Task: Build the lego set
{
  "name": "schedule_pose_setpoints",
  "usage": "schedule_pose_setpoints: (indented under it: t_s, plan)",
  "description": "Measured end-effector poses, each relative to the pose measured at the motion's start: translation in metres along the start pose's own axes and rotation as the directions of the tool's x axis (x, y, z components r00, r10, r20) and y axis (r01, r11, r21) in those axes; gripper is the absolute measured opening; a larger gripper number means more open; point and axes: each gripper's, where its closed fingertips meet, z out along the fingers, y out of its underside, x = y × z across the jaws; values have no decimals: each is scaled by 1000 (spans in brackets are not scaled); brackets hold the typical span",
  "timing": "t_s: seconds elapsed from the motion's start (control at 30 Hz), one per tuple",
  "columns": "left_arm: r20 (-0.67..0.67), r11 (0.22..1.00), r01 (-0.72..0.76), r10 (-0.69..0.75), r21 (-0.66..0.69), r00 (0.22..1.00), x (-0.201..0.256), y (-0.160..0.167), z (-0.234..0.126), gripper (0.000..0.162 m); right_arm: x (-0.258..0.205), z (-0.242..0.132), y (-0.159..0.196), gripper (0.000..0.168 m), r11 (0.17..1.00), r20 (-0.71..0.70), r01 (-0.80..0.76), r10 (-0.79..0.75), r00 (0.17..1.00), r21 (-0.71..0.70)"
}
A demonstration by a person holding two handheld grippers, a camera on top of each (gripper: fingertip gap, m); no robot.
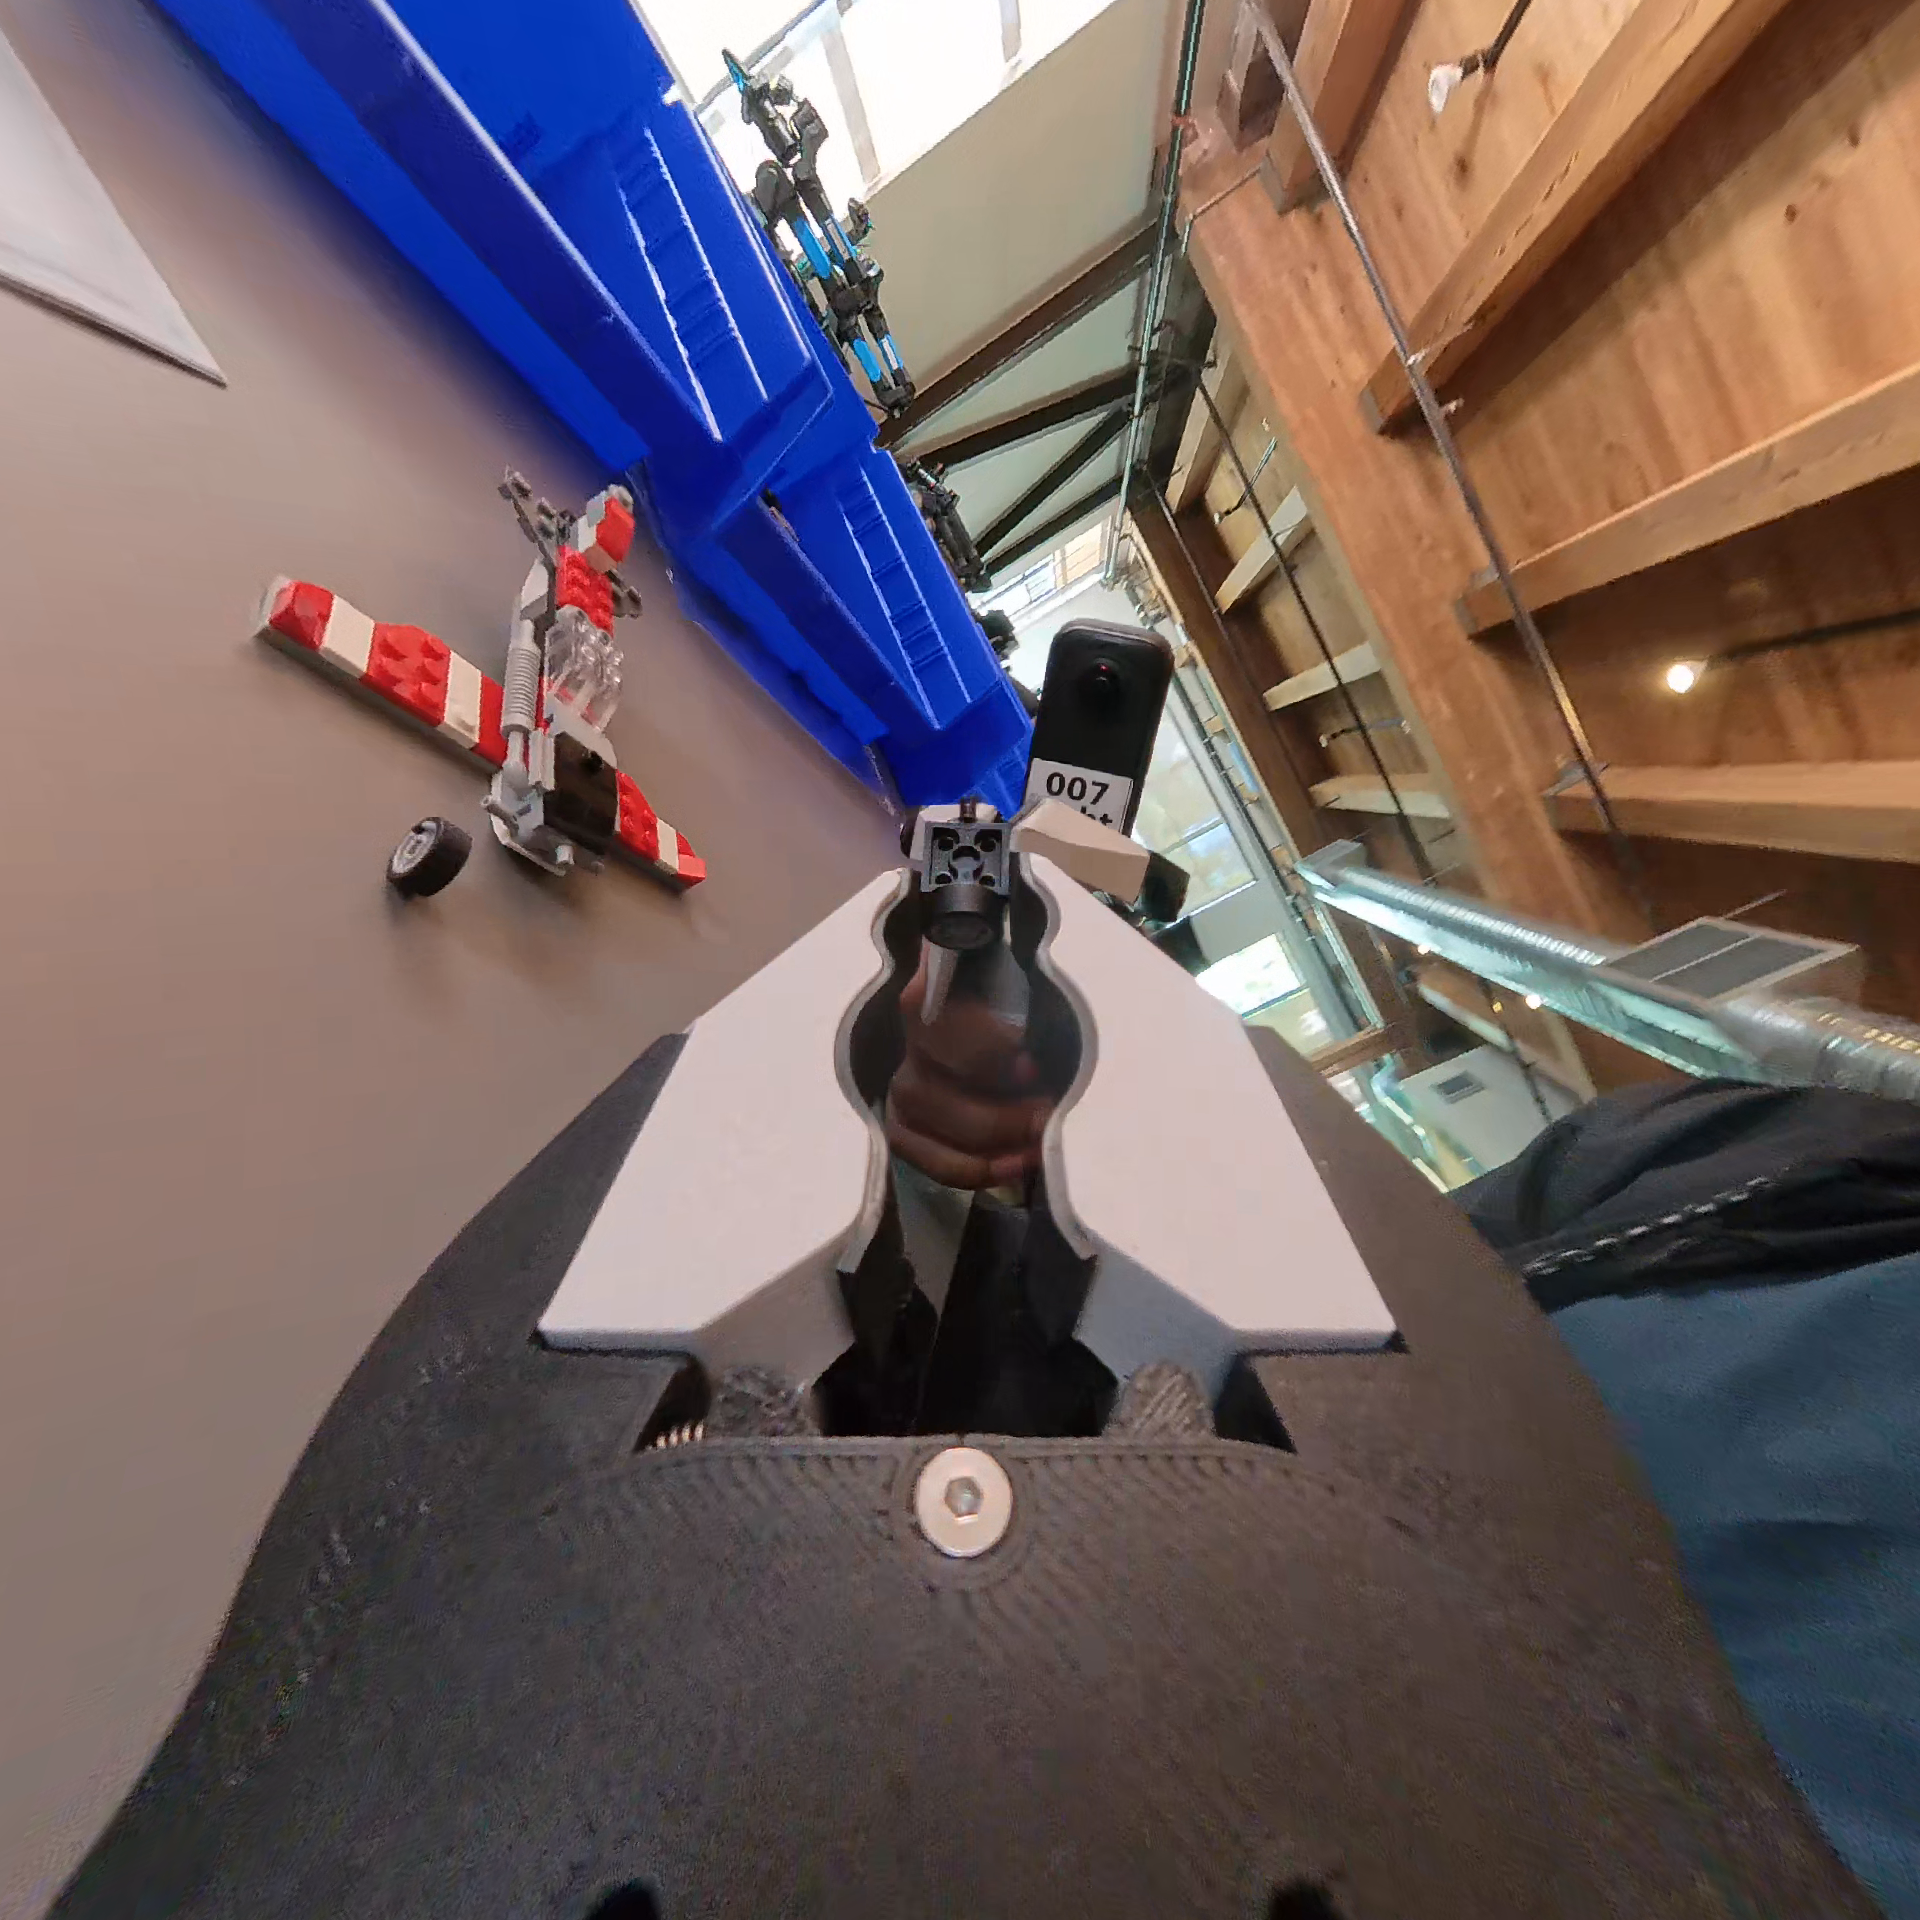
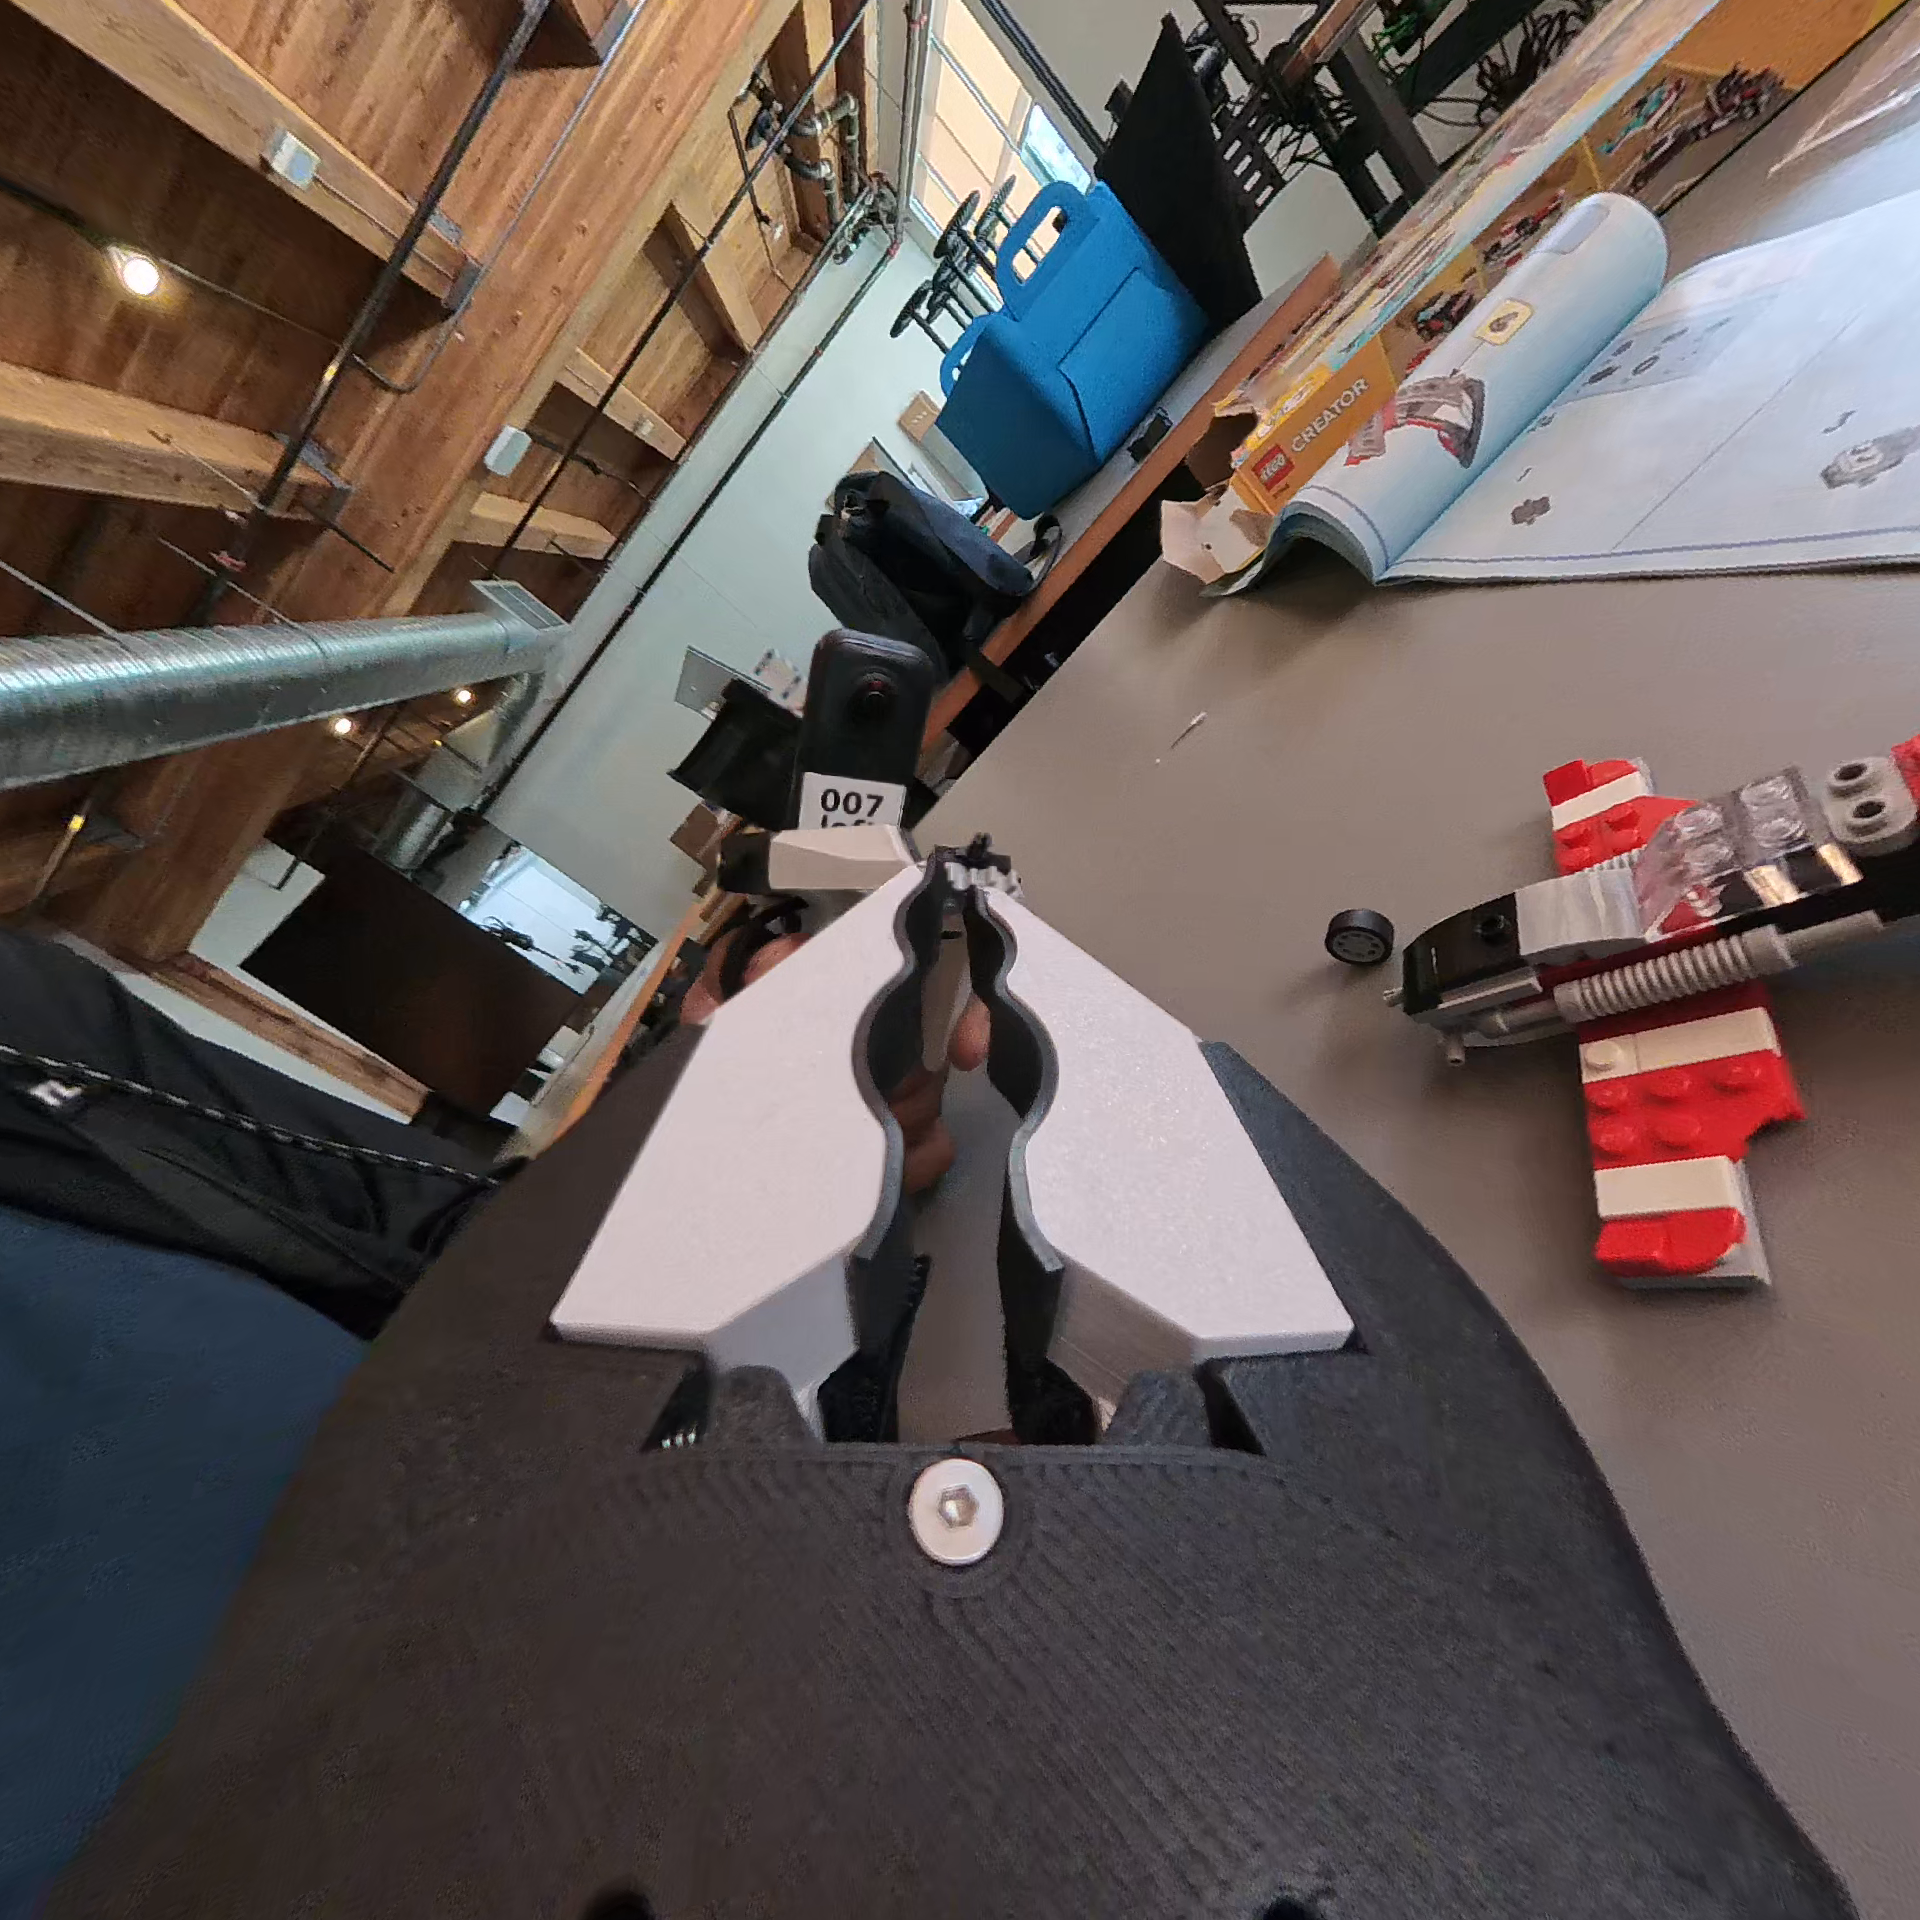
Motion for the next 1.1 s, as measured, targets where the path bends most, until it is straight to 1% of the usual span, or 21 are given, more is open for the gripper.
schedule_pose_setpoints:
  t_s: [0.03,0.07,0.13,0.2,0.3,0.33,0.37,0.4,0.47,0.53,0.57,0.67,0.83,0.97,1.03,1.1]
  plan:
    - [3,1000,20,-20,5,1000,-2,0,0,18,1,0,0,5,1000,-11,20,-20,1000,-3]
    - [15,1000,30,-30,10,999,-4,-1,0,19,2,0,-1,0,999,-21,43,-43,999,-4]
    - [37,999,40,-40,15,999,-8,-2,-2,19,4,-2,0,1,993,-54,113,-114,992,-24]
    - [63,999,42,-42,11,997,-11,-2,-5,19,8,-3,1,11,969,-108,239,-244,964,-64]
    - [89,999,44,-44,0,995,-13,-2,-8,19,2,1,6,25,911,-102,398,-408,907,-109]
    - [91,999,49,-48,-3,995,-13,-2,-9,20,0,3,8,27,889,-92,440,-452,887,-123]
    - [91,999,54,-53,-5,994,-13,-2,-10,20,-1,5,8,28,858,-97,496,-510,855,-135]
    - [90,998,60,-59,-7,994,-13,-2,-11,19,0,6,7,28,811,-119,564,-582,804,-156]
    - [85,997,76,-75,-13,994,-13,-2,-13,19,8,7,8,29,696,-154,680,-716,681,-231]
    - [75,995,92,-90,-22,993,-13,0,-14,19,12,9,11,29,590,-148,757,-806,574,-280]
    - [74,995,100,-98,-26,992,-13,1,-14,19,12,11,12,30,550,-140,784,-834,534,-287]
    - [82,993,113,-110,-39,991,-15,3,-15,19,8,16,15,29,476,-115,834,-879,464,-278]
    - [112,992,126,-122,-32,986,-21,3,-16,19,18,20,20,21,404,-105,850,-914,393,-337]
    - [144,991,130,-128,-9,981,-28,2,-17,20,25,22,20,19,377,-118,847,-925,360,-374]
    - [159,992,126,-125,0,979,-30,1,-17,19,27,22,18,13,378,-135,843,-926,354,-383]
    - [167,991,130,-130,12,977,-31,0,-16,19,29,22,18,13,382,-140,838,-924,356,-390]
